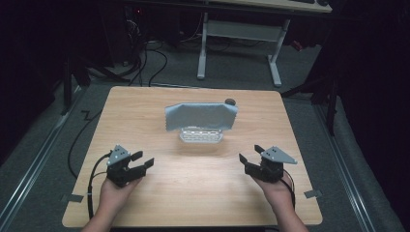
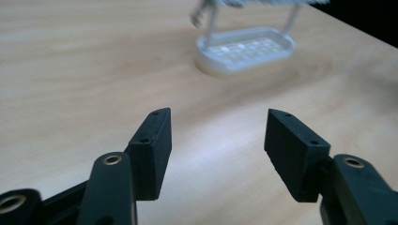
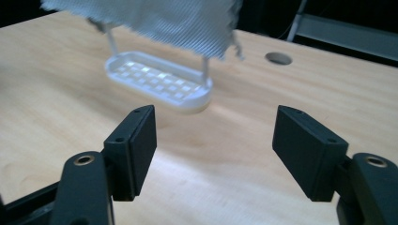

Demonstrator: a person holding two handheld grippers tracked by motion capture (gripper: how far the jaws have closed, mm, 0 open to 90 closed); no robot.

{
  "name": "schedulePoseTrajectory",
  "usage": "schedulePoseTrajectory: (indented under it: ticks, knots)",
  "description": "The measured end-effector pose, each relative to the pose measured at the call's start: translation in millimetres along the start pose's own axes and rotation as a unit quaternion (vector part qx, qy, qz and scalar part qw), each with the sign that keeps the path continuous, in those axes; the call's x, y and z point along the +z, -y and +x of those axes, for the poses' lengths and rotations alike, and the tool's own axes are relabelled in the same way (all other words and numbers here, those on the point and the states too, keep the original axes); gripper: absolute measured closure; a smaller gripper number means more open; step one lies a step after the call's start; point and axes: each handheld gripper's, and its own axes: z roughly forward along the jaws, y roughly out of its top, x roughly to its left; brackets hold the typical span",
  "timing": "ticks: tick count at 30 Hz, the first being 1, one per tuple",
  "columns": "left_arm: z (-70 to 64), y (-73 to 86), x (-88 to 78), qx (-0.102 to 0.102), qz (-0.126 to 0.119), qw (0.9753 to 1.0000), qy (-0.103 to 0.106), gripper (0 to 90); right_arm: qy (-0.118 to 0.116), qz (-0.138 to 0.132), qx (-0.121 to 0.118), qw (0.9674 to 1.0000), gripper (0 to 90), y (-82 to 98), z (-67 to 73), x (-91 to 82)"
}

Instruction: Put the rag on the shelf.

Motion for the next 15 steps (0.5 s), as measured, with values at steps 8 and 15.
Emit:
schedulePoseTrajectory:
  ticks: [8,15]
  knots:
    - [-40.3,35.8,-11.9,0.054,0.038,0.9976,0.022,40.9,0.003,0.014,-0.007,0.9999,30.6,55.3,26.1,-21.7]
    - [-37.9,39.6,-4.1,0.035,0.047,0.9977,0.032,41.4,-0.016,0.026,-0.012,0.9995,28.0,59.0,31.6,-18.1]
